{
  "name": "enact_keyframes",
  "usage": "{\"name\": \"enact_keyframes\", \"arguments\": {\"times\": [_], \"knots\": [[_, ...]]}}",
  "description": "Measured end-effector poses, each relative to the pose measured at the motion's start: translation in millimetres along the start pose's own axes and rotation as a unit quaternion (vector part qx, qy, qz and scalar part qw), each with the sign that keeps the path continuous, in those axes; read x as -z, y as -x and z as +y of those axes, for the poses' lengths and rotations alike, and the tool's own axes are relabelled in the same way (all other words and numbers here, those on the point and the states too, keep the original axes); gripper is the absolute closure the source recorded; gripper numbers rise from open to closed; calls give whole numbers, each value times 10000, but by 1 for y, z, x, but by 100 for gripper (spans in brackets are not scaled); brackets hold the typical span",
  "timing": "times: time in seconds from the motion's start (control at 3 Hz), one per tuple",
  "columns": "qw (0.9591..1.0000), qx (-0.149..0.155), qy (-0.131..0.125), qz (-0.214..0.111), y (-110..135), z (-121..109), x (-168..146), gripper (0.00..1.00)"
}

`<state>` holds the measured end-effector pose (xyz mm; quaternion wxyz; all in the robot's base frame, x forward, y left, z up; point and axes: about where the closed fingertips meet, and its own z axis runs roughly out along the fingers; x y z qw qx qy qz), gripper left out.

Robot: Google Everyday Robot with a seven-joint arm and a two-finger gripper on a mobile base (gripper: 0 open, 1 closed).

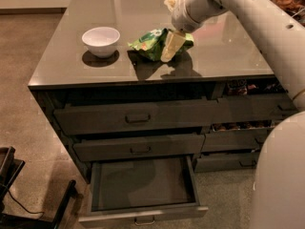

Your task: Pick green rice chip bag from bottom drawer and place on counter

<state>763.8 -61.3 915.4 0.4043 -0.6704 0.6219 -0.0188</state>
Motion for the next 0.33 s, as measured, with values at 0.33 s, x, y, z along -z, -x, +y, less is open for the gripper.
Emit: {"name": "enact_keyframes", "arguments": {"times": [0.33], "knots": [[10000, 0, 0, 0, 0, 0, 0, 0]]}}
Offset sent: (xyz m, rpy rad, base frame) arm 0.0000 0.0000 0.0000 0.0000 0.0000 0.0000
